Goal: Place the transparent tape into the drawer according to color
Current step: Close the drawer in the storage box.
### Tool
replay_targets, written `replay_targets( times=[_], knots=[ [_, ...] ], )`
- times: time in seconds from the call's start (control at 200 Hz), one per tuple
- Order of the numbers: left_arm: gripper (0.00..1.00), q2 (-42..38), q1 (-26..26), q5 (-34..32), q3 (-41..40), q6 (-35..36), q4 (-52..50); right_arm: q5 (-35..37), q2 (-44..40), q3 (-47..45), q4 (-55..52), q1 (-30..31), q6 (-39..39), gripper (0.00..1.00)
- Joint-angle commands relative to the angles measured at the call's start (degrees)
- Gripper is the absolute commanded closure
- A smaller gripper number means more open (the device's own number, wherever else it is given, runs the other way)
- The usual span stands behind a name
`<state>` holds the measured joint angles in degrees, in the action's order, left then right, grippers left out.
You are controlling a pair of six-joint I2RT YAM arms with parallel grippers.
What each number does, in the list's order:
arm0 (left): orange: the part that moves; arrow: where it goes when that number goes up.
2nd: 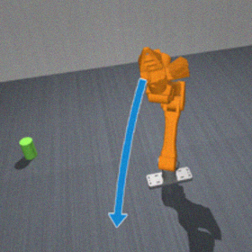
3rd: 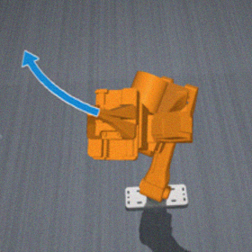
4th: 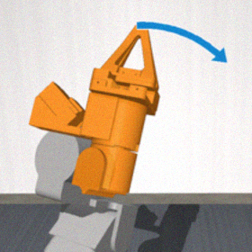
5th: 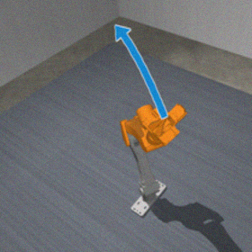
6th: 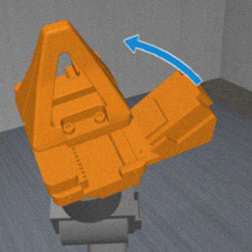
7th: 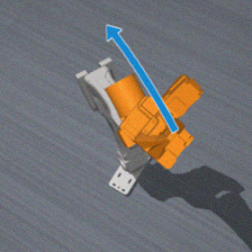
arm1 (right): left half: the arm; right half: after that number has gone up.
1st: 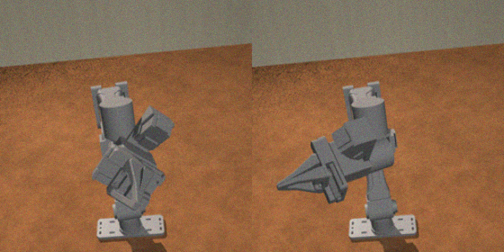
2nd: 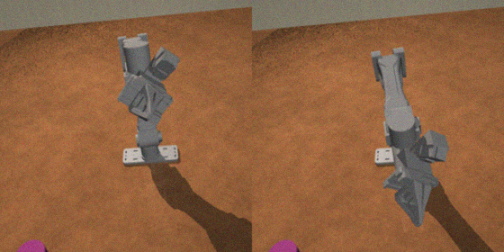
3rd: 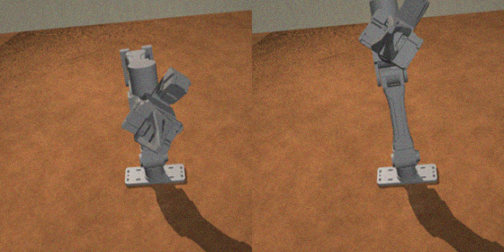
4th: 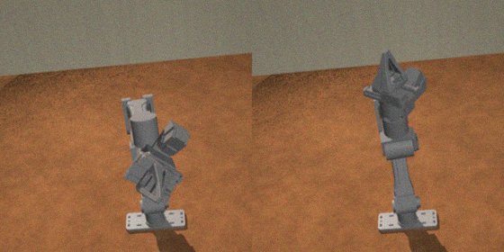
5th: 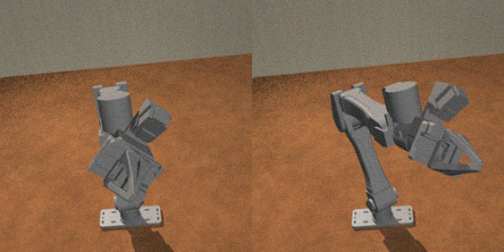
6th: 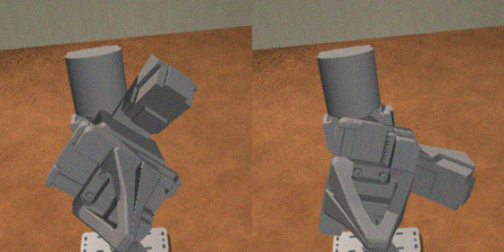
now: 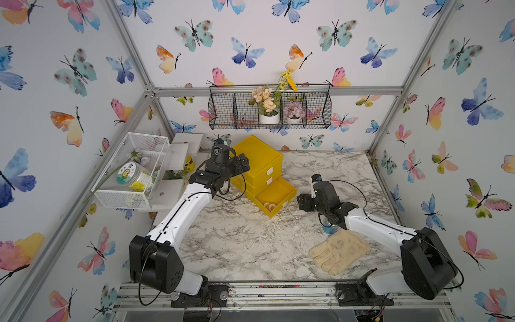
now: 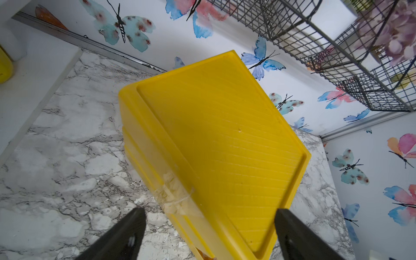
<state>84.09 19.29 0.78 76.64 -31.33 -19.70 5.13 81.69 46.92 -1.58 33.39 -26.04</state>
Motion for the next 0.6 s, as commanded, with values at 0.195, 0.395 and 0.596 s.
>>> replay_targets(
  times=[0.195, 0.395, 0.596],
  knots=[
    [0.23, 4.0, 0.0, 3.4, -0.4, 0.8, 1.9, -2.9, 1.8, -0.9, 1.4, -0.3, -1.1, 0.29],
    [0.32, 4.2, 0.0, 3.1, -1.8, 0.8, 1.4, -3.9, 3.3, -1.7, 2.9, -0.3, -2.3, 0.30],
    [0.40, 4.8, 0.0, 3.3, -1.7, 0.9, 0.8, -6.8, 6.8, -0.8, 4.5, -0.3, -2.8, 0.34]
  ],
)
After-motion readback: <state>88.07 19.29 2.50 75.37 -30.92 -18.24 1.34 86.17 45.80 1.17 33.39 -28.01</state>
